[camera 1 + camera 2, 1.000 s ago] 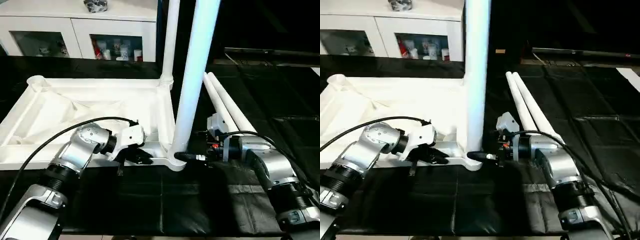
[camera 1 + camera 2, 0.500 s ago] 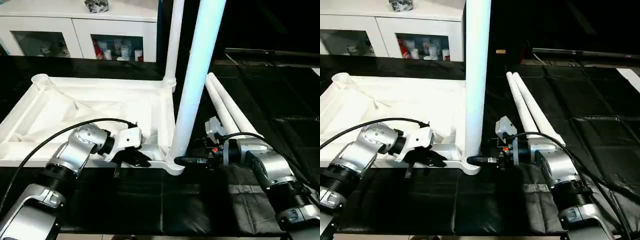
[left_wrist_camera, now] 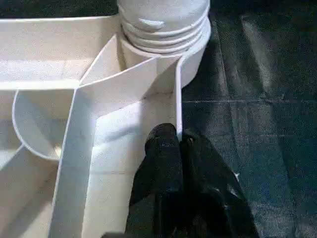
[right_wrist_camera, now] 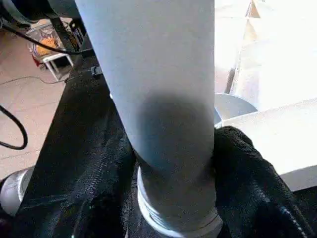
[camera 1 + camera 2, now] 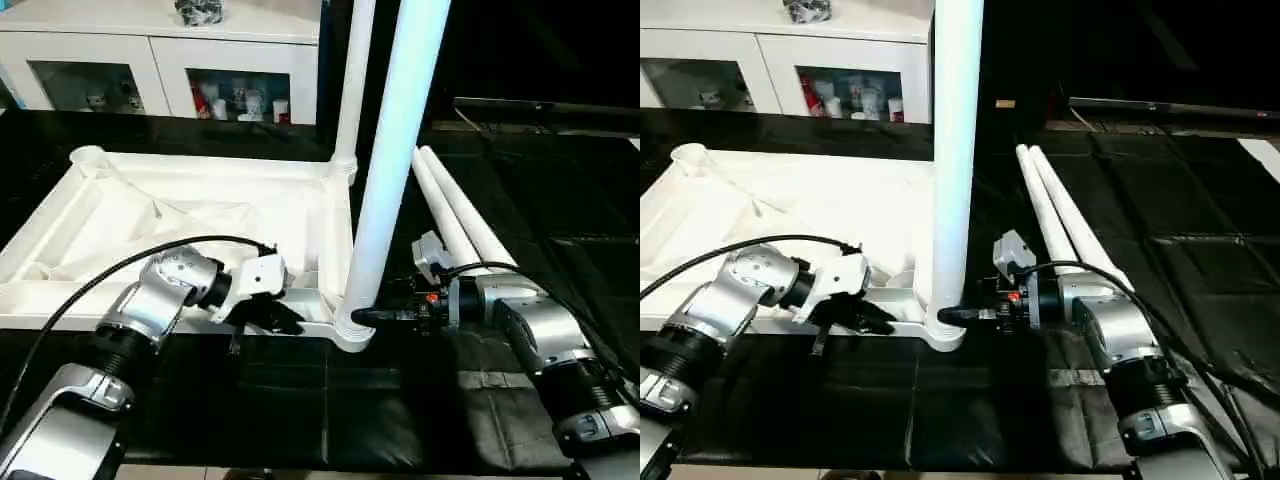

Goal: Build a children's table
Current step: Rotate leg to tighten

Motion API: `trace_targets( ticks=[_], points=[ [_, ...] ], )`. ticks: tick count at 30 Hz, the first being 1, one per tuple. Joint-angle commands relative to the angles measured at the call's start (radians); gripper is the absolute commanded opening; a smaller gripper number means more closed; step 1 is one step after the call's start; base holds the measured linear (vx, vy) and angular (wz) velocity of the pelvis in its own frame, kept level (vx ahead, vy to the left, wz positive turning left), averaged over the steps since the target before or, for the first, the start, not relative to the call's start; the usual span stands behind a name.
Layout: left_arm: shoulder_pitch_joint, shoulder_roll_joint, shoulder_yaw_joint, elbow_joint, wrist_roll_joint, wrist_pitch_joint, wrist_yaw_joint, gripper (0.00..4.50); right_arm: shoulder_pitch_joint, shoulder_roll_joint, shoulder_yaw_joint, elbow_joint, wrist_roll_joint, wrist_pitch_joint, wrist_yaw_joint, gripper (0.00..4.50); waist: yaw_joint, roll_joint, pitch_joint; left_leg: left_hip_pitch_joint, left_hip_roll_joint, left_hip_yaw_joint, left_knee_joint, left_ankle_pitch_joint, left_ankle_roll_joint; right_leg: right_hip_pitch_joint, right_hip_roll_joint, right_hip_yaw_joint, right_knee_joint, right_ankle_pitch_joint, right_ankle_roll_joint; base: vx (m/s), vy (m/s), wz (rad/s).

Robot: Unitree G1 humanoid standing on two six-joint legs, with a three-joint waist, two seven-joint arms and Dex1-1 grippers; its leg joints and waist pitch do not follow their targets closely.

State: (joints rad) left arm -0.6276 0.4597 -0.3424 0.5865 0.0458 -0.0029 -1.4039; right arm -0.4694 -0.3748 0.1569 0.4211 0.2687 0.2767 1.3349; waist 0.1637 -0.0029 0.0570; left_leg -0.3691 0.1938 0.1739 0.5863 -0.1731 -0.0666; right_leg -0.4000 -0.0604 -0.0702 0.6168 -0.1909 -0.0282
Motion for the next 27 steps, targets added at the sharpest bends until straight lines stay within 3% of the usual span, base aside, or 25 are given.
trace_targets(
  ticks=[1,4,7,9,14,17,19,20,24,27],
  points=[
    [-0.035,-0.025,0.032,0.018,0.009,0.050,0.113,0.00,0.047,0.019,0.018,-0.060,0.030,0.034,-0.008,2.00,-0.003,0.005,-0.074,0.015,0.045,-0.010,-0.061,-0.170,0.027,0.051,-0.088,0.050,-0.069,-0.165,-0.198,0.000,0.000,0.00],
    [-0.035,-0.056,0.061,-0.006,0.003,0.126,0.194,0.00,0.096,0.069,0.002,-0.102,0.022,0.059,-0.131,2.00,0.003,0.005,-0.070,0.022,0.046,-0.010,-0.063,-0.203,0.019,0.046,-0.090,0.052,-0.076,-0.212,-0.195,0.000,0.000,0.00],
    [-0.034,-0.108,0.099,-0.062,-0.010,0.251,0.299,0.00,0.134,0.165,-0.016,-0.121,-0.005,0.095,-0.324,1.99,-0.006,0.001,-0.064,0.018,0.043,-0.017,-0.074,-0.238,-0.007,0.049,-0.097,0.051,-0.087,-0.336,-0.154,0.000,0.000,0.00],
    [-0.039,-0.141,0.120,-0.082,-0.020,0.314,0.351,0.00,0.128,0.214,-0.026,-0.103,-0.016,0.110,-0.402,1.98,-0.022,0.001,-0.064,0.018,0.041,-0.019,-0.077,-0.251,-0.024,0.047,-0.096,0.050,-0.090,-0.369,-0.143,0.000,0.000,0.00],
    [-0.058,-0.229,0.145,-0.122,-0.021,0.427,0.471,0.00,0.056,0.344,-0.063,-0.007,-0.030,0.109,-0.585,1.98,-0.052,0.002,-0.063,0.011,0.034,-0.022,-0.077,-0.253,-0.024,0.050,-0.095,0.048,-0.096,-0.377,-0.138,0.000,0.000,0.00],
    [-0.088,-0.304,0.164,-0.127,-0.018,0.493,0.580,0.00,-0.053,0.422,-0.101,0.122,-0.075,0.110,-0.792,1.98,-0.064,0.009,-0.065,0.017,0.031,-0.020,-0.072,-0.246,-0.020,0.046,-0.091,0.049,-0.096,-0.350,-0.152,0.000,0.000,0.00],
    [-0.099,-0.314,0.159,-0.125,-0.009,0.498,0.593,0.00,-0.090,0.428,-0.102,0.146,-0.092,0.076,-0.804,1.98,-0.070,0.008,-0.067,0.013,0.031,-0.019,-0.072,-0.229,-0.016,0.049,-0.087,0.050,-0.093,-0.307,-0.155,0.000,0.000,0.00],
    [-0.101,-0.307,0.153,-0.121,0.000,0.491,0.591,0.00,-0.094,0.424,-0.101,0.145,-0.098,0.061,-0.789,2.33,-0.071,0.007,-0.070,0.009,0.030,-0.019,-0.070,-0.204,-0.010,0.053,-0.086,0.050,-0.087,-0.255,-0.161,0.000,0.000,0.00],
    [-0.100,-0.268,0.141,-0.101,0.021,0.453,0.583,0.00,-0.069,0.384,-0.101,0.120,-0.108,0.043,-0.743,2.71,-0.069,0.009,-0.079,0.007,0.031,-0.015,-0.063,-0.117,0.027,0.059,-0.081,0.051,-0.067,-0.052,-0.203,0.000,0.000,0.00],
    [-0.096,-0.242,0.134,-0.092,0.032,0.419,0.564,0.00,-0.050,0.345,-0.107,0.108,-0.109,0.027,-0.710,2.91,-0.066,0.008,-0.077,0.007,0.032,-0.013,-0.061,-0.117,0.045,0.060,-0.082,0.050,-0.067,-0.021,-0.219,0.000,0.000,0.00]
  ],
)
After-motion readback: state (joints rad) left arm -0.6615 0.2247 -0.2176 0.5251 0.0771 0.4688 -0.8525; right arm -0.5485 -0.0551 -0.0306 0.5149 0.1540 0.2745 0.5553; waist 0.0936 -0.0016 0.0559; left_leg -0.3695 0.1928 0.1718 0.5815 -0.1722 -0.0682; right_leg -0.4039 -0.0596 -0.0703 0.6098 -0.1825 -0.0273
